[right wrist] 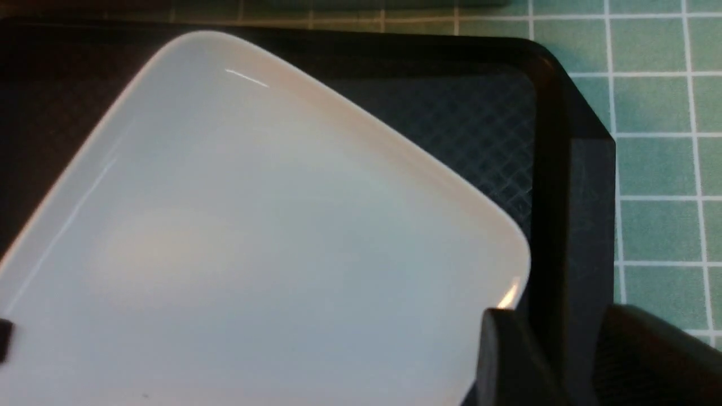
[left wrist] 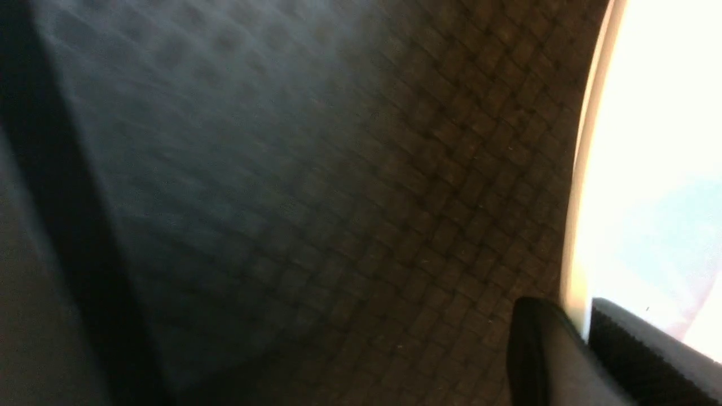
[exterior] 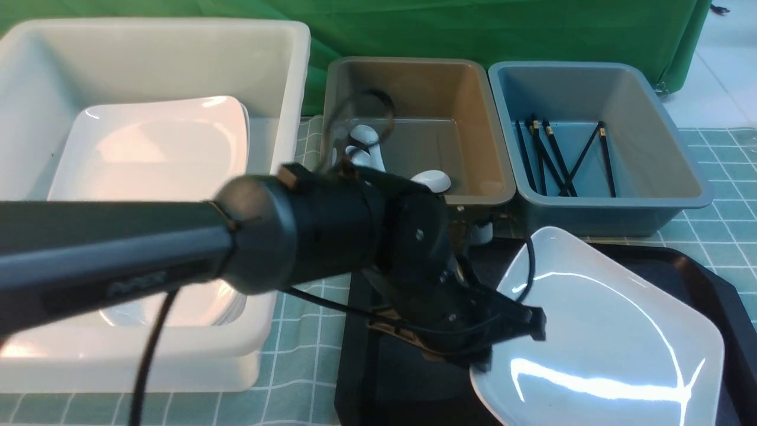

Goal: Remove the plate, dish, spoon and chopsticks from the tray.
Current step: Use the left arm to grab a plate from the dinner plate, then use the left arm to put the plate into the large storage box on the left

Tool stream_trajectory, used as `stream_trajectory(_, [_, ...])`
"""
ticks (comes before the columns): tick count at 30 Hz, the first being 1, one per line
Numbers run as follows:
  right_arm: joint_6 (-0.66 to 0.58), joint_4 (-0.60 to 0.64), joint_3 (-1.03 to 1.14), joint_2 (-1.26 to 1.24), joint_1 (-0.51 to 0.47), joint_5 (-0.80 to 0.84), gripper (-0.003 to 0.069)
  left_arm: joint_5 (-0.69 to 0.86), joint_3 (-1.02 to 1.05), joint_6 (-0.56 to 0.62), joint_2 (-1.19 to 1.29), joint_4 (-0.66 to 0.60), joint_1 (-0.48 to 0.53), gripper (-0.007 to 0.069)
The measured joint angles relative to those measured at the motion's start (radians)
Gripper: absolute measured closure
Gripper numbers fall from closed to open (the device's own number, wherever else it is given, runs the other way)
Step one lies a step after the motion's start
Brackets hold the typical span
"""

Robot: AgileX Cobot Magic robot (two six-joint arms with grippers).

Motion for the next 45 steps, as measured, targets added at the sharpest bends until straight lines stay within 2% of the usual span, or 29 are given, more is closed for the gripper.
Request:
stream_trajectory(14, [0.0,0.0,0.0,0.0,0.0,-0.005,0.0398,0.056,0.001,0.057,-0.081,-0.009,0.069,0.0604])
stream_trajectory(24, [0.0,-0.001,0.0,0.0,0.0,-0.009,0.0398,0.095,0.001,0.141,-0.134,-0.09,0.127,0.0606])
stream_trajectory(40, [0.0,-0.001,0.0,0.0,0.0,-0.01,0.0398,0.107,0.001,0.161,-0.043,-0.068,0.127,0.0606])
stream_trajectory(45, [0.0,-0.001,0.001,0.0,0.0,-0.01,0.0398,0.101,0.001,0.183,-0.005,-0.086,0.094,0.0602])
